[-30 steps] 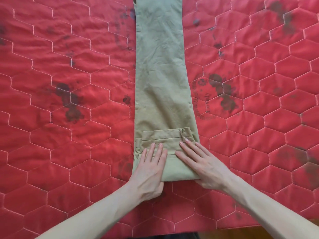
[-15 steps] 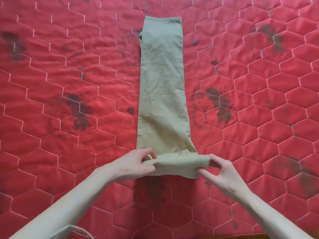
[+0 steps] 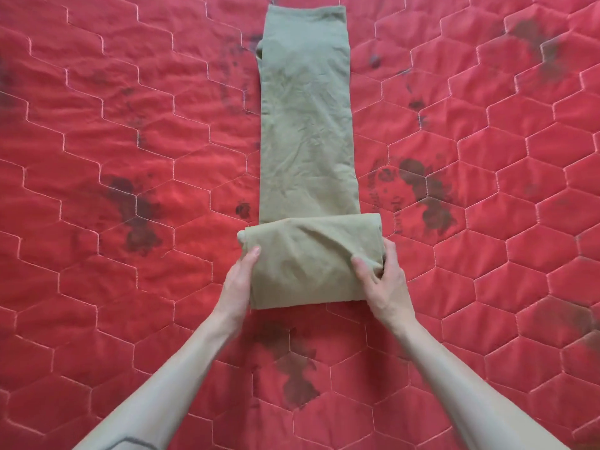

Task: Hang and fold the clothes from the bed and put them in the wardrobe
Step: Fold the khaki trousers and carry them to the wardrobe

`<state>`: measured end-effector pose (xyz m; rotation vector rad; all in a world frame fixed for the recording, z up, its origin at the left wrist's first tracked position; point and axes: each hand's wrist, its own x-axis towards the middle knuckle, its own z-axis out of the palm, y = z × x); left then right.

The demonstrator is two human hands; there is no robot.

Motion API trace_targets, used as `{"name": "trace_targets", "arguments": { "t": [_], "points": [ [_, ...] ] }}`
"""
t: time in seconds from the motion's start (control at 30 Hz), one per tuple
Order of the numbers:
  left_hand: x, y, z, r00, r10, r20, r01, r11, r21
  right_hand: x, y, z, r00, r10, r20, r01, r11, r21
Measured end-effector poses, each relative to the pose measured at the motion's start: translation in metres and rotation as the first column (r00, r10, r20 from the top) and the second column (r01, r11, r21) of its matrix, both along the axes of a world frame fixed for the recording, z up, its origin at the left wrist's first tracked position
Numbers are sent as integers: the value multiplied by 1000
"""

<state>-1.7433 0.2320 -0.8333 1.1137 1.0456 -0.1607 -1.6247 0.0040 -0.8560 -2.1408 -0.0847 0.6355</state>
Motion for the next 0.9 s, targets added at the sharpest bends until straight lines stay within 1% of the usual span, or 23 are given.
{"name": "trace_targets", "arguments": {
  "t": [0.1, 0.2, 0.27, 0.3, 0.33, 0.37, 0.4, 0.43, 0.47, 0.5, 0.53, 0.57, 0.6, 0.63, 0.67, 0.73, 0.87, 0.9],
  "points": [
    [0, 0, -22, 993, -121, -4, 118, 960, 254, 9, 2, -16, 999, 3, 48, -1, 999, -49],
    [7, 2, -35, 982, -190, -18, 183, 912, 366, 8, 11, -30, 992, -64, 109, 78, 989, -124],
    [13, 4, -42, 971, -234, -45, 232, 881, 413, 2, 20, -36, 984, -88, 153, 124, 960, -250],
    [16, 5, -47, 964, -257, -74, 262, 858, 441, -1, 25, -40, 976, -75, 204, 138, 939, -314],
    [19, 6, -51, 951, -285, -118, 306, 818, 488, -2, 28, -43, 957, -37, 287, 143, 922, -359],
    [21, 5, -55, 936, -309, -168, 350, 769, 534, -2, 29, -47, 922, 29, 387, 138, 908, -396],
    [23, 3, -56, 919, -327, -220, 393, 720, 571, -1, 29, -50, 867, 126, 483, 116, 890, -440],
    [23, 0, -54, 904, -333, -269, 428, 670, 607, 0, 26, -52, 798, 251, 547, 63, 869, -491],
    [22, -5, -52, 895, -326, -304, 445, 611, 655, 2, 21, -54, 720, 388, 576, -22, 842, -540],
    [19, -9, -51, 897, -306, -319, 439, 528, 727, 3, 16, -56, 634, 506, 585, -119, 812, -572],
    [16, -12, -51, 898, -299, -322, 425, 406, 809, 4, 12, -55, 565, 591, 576, -214, 779, -589],
    [13, -14, -51, 886, -329, -326, 416, 254, 873, 6, 8, -55, 529, 646, 550, -292, 747, -598],
    [10, -15, -51, 848, -404, -344, 422, 121, 898, 9, 6, -55, 521, 682, 513, -347, 719, -603],
    [7, -16, -53, 789, -492, -368, 436, 27, 899, 13, 5, -55, 526, 702, 480, -381, 699, -605],
    [5, -17, -54, 723, -572, -386, 454, -27, 890, 17, 4, -56, 534, 713, 455, -403, 688, -604],
    [2, -18, -59, 617, -660, -429, 516, -72, 853, 21, 5, -60, 551, 723, 418, -429, 674, -601],
    [5, -11, -65, 485, -714, -506, 606, -143, 783, 22, 8, -63, 568, 731, 377, -440, 658, -612],
    [5, -9, -66, 447, -729, -519, 608, -178, 774, 22, 8, -63, 566, 734, 375, -444, 655, -612]
  ]
}}
